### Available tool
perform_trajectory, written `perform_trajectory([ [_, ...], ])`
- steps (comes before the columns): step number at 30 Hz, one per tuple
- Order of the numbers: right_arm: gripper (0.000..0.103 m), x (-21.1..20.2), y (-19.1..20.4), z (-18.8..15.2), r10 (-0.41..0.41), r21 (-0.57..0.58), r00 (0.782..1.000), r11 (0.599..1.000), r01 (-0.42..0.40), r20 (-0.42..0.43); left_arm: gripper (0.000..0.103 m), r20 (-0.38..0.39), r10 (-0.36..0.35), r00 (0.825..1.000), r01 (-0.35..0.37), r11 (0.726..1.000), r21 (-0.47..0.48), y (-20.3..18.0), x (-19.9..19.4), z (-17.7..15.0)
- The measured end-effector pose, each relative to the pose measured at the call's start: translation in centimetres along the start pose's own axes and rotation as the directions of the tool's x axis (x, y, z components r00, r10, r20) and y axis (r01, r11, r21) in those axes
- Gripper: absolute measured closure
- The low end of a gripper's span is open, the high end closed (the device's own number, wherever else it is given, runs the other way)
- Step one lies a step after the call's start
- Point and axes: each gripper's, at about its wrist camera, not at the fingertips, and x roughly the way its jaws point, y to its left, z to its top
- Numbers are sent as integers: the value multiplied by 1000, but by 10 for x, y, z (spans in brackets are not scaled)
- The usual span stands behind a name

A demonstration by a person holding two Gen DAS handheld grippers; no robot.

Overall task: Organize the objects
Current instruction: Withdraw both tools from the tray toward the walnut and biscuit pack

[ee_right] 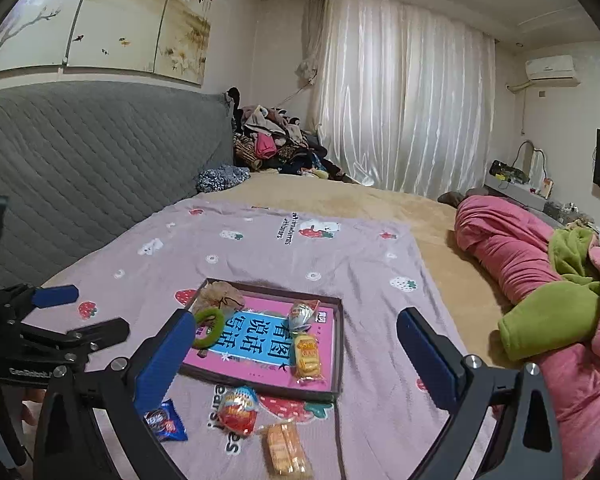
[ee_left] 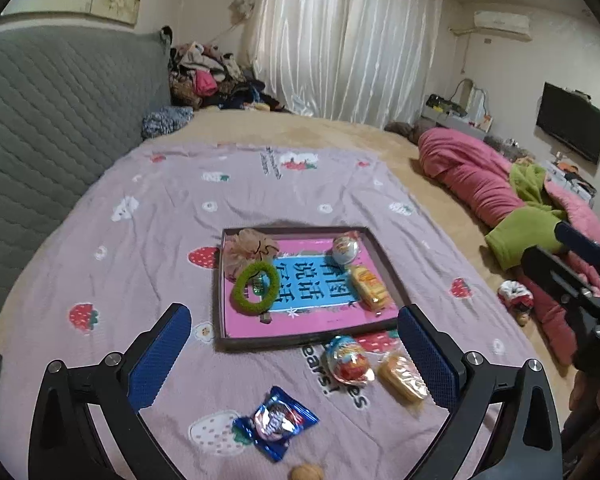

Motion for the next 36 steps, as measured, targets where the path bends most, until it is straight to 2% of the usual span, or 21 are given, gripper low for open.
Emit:
perform_trajectory([
  [10, 1, -64, -2, -15, -1, -29, 1000, 1000, 2, 16, 0, 58, 34, 998, -35, 999, 23, -24, -79, -19],
  [21, 1, -127, -5, -33, -26, -31, 999, 999, 27, 35, 0, 69, 49, 996, -52, 998, 46, -53, -129, -49],
  [29, 1, -148, -5, -53, -29, -25, 999, 999, 30, 16, 0, 64, 55, 996, -58, 997, 44, -60, -145, -68],
  [36, 1, -142, -2, -68, -27, -23, 1000, 999, 27, -9, 0, 45, 59, 997, -61, 996, 58, -64, -140, -76],
])
